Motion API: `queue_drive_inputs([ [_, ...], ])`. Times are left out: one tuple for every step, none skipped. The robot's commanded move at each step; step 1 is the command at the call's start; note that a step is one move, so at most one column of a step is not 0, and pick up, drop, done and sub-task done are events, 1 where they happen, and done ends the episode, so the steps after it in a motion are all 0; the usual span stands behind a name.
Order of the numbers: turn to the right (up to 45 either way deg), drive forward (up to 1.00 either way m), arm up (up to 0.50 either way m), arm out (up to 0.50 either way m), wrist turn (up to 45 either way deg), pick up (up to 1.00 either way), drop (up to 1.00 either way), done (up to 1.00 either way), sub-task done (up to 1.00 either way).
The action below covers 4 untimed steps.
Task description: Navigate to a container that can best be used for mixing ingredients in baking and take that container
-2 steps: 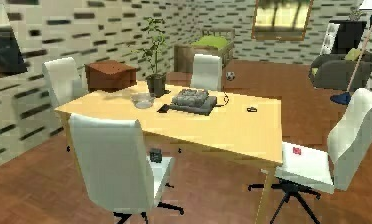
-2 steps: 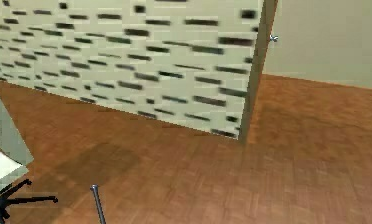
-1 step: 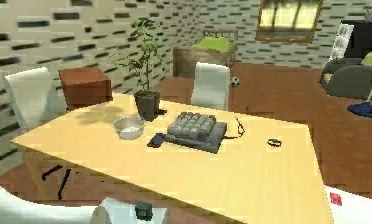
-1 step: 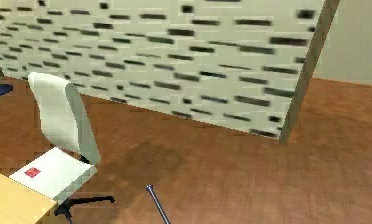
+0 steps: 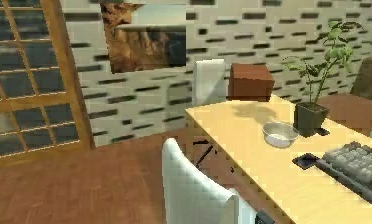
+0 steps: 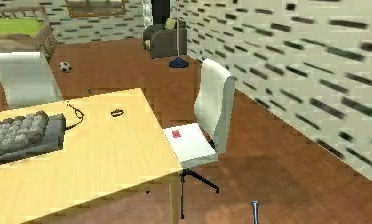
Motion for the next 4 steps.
queue_drive_inputs([
  [-45.0, 0.00, 0.00, 0.00, 0.0, 0.00, 0.00, 0.00, 0.00],
  [-15.0, 0.00, 0.00, 0.00, 0.0, 0.00, 0.00, 0.00, 0.00],
  [-45.0, 0.00, 0.00, 0.00, 0.0, 0.00, 0.00, 0.00, 0.00],
  [-30.0, 0.00, 0.00, 0.00, 0.0, 0.00, 0.00, 0.00, 0.00],
])
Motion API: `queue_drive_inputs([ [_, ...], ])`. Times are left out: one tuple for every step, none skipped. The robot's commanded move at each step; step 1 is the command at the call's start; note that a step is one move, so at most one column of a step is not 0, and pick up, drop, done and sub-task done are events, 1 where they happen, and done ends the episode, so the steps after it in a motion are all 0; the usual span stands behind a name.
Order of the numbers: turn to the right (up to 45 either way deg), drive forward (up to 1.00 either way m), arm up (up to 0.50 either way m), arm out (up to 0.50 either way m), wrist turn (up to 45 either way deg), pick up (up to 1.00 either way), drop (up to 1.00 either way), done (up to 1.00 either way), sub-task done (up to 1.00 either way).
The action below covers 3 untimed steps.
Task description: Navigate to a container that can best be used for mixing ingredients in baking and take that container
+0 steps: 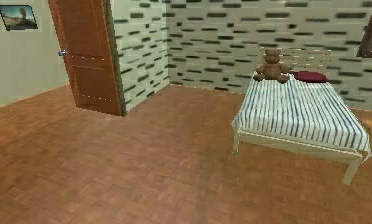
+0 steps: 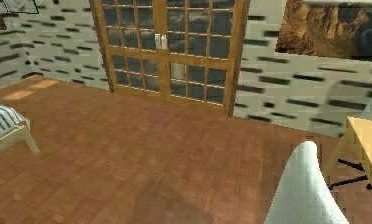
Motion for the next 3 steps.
queue_drive_inputs([
  [0.0, 0.25, 0.00, 0.00, 0.0, 0.00, 0.00, 0.00, 0.00],
  [-45.0, 0.00, 0.00, 0.00, 0.0, 0.00, 0.00, 0.00, 0.00],
  [-3.0, 0.00, 0.00, 0.00, 0.0, 0.00, 0.00, 0.00, 0.00],
])
